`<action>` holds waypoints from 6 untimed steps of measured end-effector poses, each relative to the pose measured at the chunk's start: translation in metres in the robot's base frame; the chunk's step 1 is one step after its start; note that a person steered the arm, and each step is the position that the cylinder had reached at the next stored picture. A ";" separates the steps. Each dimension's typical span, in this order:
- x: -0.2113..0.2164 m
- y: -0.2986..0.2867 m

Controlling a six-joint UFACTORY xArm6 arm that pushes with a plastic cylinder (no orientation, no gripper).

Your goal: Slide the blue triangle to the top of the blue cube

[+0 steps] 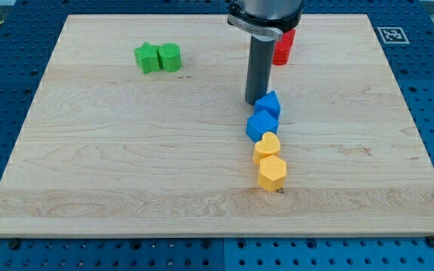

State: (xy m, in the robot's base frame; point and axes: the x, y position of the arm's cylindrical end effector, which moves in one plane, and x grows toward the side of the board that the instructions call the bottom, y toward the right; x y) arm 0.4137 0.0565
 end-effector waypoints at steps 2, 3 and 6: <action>-0.031 0.033; -0.002 0.051; 0.010 0.046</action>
